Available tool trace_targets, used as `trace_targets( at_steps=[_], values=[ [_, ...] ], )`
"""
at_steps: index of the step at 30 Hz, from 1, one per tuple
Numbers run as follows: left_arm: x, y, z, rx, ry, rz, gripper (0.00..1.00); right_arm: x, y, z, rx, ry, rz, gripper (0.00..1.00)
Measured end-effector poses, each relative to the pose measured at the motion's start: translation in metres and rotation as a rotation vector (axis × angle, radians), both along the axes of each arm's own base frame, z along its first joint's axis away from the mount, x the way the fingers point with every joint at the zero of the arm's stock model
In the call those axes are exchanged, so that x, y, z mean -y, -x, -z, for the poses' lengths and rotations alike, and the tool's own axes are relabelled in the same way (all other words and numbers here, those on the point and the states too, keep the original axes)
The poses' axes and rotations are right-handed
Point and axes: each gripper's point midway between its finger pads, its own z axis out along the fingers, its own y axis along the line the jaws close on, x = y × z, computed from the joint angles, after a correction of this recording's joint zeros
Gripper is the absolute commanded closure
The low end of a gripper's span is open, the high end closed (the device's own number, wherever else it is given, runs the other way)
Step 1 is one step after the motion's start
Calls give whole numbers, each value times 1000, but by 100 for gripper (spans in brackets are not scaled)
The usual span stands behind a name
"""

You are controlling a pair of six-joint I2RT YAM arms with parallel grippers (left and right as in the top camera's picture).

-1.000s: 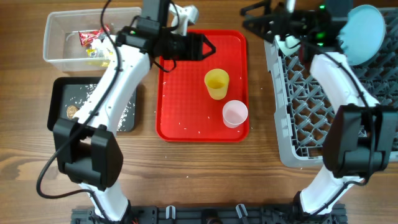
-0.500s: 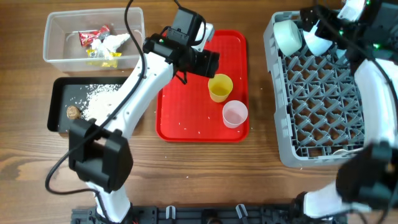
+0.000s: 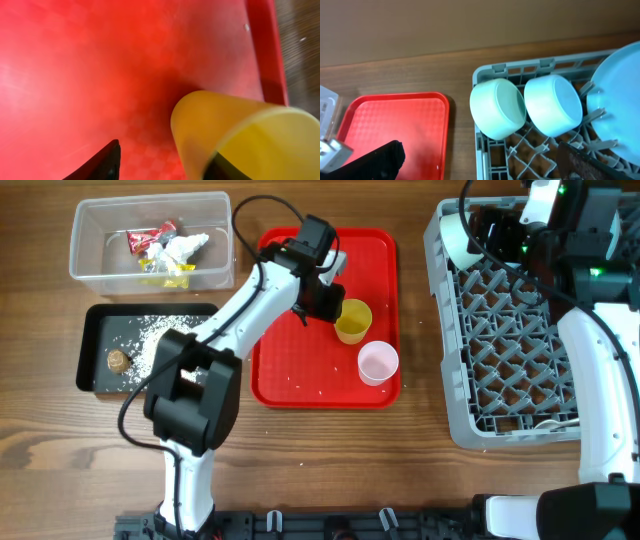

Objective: Sort waste into correct bins and load items into the dishwasher rack

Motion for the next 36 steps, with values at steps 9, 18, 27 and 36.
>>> trace_targets(
  at_steps=[9,18,27,36],
  values=[
    [14,0,6,-4,30,-12,96,-28,14,25,-114,-153,-85,17],
    [-12,-36,-106,-94,785,2,96,-130,8,65,-211,-602,-550,9],
    [-2,-24,-154,-95,1036,175,96,-211,20,47,-98,-819,-1006,11],
    [-3,-23,-159,-86,1059,197,96,-234,32,35,-101,-864,-1101,39]
  ],
)
